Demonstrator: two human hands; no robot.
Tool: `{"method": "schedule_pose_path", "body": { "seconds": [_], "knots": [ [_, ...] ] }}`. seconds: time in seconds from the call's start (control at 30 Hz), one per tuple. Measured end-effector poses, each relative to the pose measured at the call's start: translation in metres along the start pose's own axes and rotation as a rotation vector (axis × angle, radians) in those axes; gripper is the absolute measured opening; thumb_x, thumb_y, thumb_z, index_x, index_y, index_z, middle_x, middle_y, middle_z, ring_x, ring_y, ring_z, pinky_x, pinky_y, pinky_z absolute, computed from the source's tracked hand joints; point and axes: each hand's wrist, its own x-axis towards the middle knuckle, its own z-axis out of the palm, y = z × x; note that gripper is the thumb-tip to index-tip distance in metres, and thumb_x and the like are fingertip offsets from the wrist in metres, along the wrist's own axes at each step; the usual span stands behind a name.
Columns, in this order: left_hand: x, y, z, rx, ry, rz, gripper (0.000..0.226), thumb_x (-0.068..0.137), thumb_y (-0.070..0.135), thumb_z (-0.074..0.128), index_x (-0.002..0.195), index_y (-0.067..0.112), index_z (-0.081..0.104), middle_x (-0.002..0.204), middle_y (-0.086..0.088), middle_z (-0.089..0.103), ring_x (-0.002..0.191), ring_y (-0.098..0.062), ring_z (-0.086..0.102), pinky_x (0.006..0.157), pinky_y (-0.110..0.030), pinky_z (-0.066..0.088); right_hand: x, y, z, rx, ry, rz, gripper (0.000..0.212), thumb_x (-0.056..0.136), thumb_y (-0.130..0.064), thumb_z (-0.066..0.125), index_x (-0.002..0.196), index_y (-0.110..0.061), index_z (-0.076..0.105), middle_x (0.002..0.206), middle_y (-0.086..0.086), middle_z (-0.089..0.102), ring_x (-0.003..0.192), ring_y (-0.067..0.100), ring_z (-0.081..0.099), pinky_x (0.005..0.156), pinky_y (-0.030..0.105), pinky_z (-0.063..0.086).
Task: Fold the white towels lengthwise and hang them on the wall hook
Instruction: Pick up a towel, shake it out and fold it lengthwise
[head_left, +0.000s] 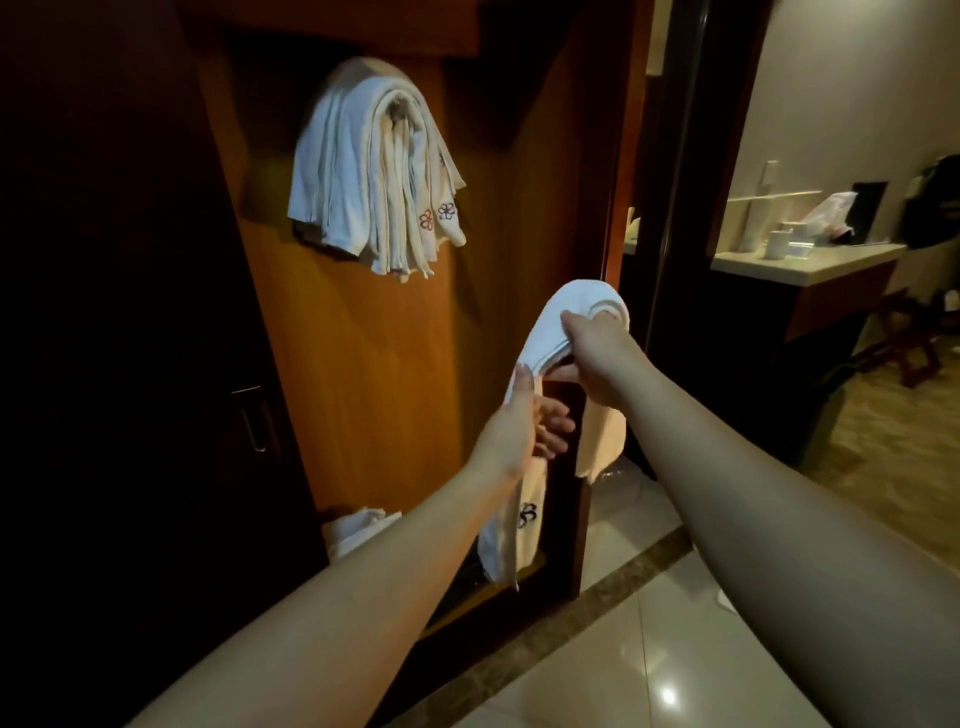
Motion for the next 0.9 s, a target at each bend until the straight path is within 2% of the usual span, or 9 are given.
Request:
{"method": "schedule_pose_path", "body": {
  "seconds": [0.1,0.17,0.23,0.33,0.4,0.47,0.57,0.7,0.9],
  "knots": [
    [0.014,-0.001,0.01,-0.182,-0.106,-0.02,0.1,0.082,0.084,0.006,0.158,0.022,0.024,0.163,-0.004,0.029,0.15,-0.024,0.025,0.12,-0.043,0.018,0.003,-0.018,0.01,0.133,0.045,-0.012,0.052,0.103,-0.026,0.052,0.15,-0.011,0.034,0.136,0.019,0.057,0.088,0.032,0.07,0.089,0.056,0.058],
    [0.021,0.004,0.02,-0.238,-0.103,-0.019,0.106,0.069,0.091,0.008,0.159,0.035,0.0,0.169,0.0,0.004,0.154,-0.021,0.002,0.122,-0.046,0.003,0.005,-0.028,0.018,0.176,0.081,-0.007,0.051,0.102,-0.027,0.052,0.149,-0.013,0.038,0.14,0.017,0.056,0.082,0.03,0.07,0.093,0.057,0.056],
    [0.031,0.012,0.029,-0.296,-0.029,-0.027,0.109,0.066,0.091,0.01,0.159,0.037,-0.004,0.169,0.001,-0.002,0.155,-0.02,-0.002,0.121,-0.045,0.003,0.004,-0.042,0.025,0.212,0.108,-0.005,0.047,0.101,-0.027,0.053,0.145,-0.013,0.043,0.133,0.016,0.061,0.075,0.029,0.07,0.092,0.057,0.056],
    [0.048,0.033,0.037,-0.42,0.09,0.01,0.105,0.065,0.091,0.014,0.157,0.044,-0.001,0.169,0.003,0.0,0.155,-0.022,0.001,0.121,-0.046,0.007,0.007,-0.063,0.026,0.279,0.119,-0.023,0.045,0.102,-0.023,0.053,0.144,-0.012,0.044,0.122,0.015,0.061,0.074,0.03,0.067,0.089,0.057,0.057],
    [0.055,0.05,0.04,-0.498,0.116,0.028,0.105,0.065,0.091,0.015,0.158,0.043,0.003,0.169,0.003,0.003,0.154,-0.022,0.001,0.121,-0.046,0.007,0.012,-0.071,0.017,0.287,0.146,-0.026,0.041,0.101,-0.023,0.054,0.14,-0.01,0.048,0.126,0.014,0.061,0.095,0.036,0.068,0.093,0.057,0.056],
    [0.06,0.063,0.039,-0.555,0.132,0.001,0.112,0.064,0.091,0.017,0.159,0.035,-0.001,0.169,0.0,0.002,0.155,-0.024,0.0,0.122,-0.046,0.005,0.018,-0.076,0.004,0.203,0.22,-0.049,0.02,0.1,-0.029,0.057,0.111,-0.013,0.06,0.115,0.012,0.067,0.103,0.031,0.068,0.095,0.051,0.056],
    [0.071,0.076,0.031,-0.529,0.214,-0.059,0.104,0.077,0.091,0.021,0.16,0.03,0.007,0.168,-0.003,0.01,0.154,-0.027,0.009,0.121,-0.048,0.01,0.03,-0.075,-0.018,-0.053,0.281,-0.131,0.023,0.097,-0.038,0.055,0.099,-0.016,0.06,0.1,0.015,0.067,0.088,0.019,0.064,0.078,0.031,0.051],
    [0.093,0.088,0.018,-0.387,0.452,-0.014,0.083,0.09,0.079,0.034,0.153,0.023,0.037,0.158,-0.007,0.038,0.145,-0.026,0.034,0.115,-0.039,0.026,0.045,-0.078,-0.041,-0.363,0.325,-0.255,0.037,0.095,-0.052,0.051,0.082,-0.02,0.063,0.08,0.006,0.065,0.073,0.015,0.062,0.059,0.028,0.038],
    [0.114,0.113,-0.021,-0.15,0.644,0.038,0.065,0.095,0.063,0.047,0.145,0.023,0.048,0.14,-0.005,0.056,0.132,-0.028,0.048,0.115,-0.043,0.034,0.072,-0.091,-0.041,-0.614,0.28,-0.318,0.042,0.1,-0.055,0.044,0.096,-0.018,0.062,0.071,-0.006,0.055,0.06,0.005,0.046,0.054,0.026,0.032]
  ]
}}
